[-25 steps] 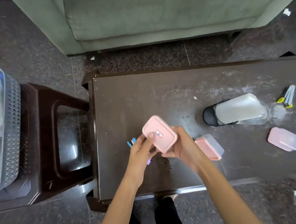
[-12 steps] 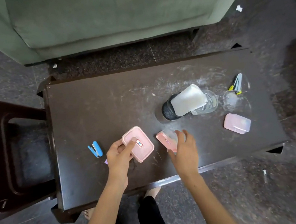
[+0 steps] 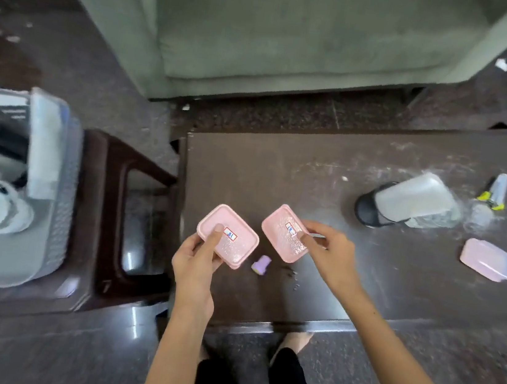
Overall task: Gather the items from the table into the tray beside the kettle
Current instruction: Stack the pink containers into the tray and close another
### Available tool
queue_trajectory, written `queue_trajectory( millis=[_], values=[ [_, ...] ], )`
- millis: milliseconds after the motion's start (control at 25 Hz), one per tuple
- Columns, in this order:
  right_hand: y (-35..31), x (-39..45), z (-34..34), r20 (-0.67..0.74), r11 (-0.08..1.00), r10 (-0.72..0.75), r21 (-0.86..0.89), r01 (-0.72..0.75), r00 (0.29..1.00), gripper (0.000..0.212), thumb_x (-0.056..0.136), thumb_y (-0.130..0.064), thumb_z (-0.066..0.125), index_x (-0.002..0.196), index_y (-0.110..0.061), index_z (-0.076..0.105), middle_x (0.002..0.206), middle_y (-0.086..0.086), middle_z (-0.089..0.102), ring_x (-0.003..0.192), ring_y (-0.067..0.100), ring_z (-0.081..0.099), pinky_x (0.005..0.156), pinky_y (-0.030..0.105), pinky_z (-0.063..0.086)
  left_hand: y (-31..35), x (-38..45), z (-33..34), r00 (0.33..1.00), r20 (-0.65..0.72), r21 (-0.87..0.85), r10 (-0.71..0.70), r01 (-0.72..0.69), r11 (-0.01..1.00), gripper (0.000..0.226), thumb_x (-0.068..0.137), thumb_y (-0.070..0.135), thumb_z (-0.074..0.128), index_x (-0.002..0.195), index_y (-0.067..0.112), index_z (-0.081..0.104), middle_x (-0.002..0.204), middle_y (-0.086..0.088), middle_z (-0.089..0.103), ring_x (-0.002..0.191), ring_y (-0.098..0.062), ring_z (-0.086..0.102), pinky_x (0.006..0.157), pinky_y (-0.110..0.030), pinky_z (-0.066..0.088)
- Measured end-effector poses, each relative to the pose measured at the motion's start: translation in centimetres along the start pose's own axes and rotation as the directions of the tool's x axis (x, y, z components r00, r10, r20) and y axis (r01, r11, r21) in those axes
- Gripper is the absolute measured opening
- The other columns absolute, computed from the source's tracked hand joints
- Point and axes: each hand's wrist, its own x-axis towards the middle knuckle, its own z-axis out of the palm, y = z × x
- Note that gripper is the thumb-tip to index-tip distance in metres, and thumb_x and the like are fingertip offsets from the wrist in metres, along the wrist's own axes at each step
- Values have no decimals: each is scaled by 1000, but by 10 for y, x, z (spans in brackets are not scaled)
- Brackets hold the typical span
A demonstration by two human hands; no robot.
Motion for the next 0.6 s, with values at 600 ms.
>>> queue_trajectory(
  millis=[600],
  values=[
    [-230, -51, 302, 479, 951, -287, 43, 305, 830, 23, 84, -10, 61, 100, -20, 74, 91, -3, 70, 78, 7, 60, 74, 21, 47, 157, 34, -304, 864, -498, -271, 77, -239, 932, 8, 86, 18, 67, 85, 12, 62, 91, -7, 71, 79, -15, 67, 67, -22, 59]
  ],
)
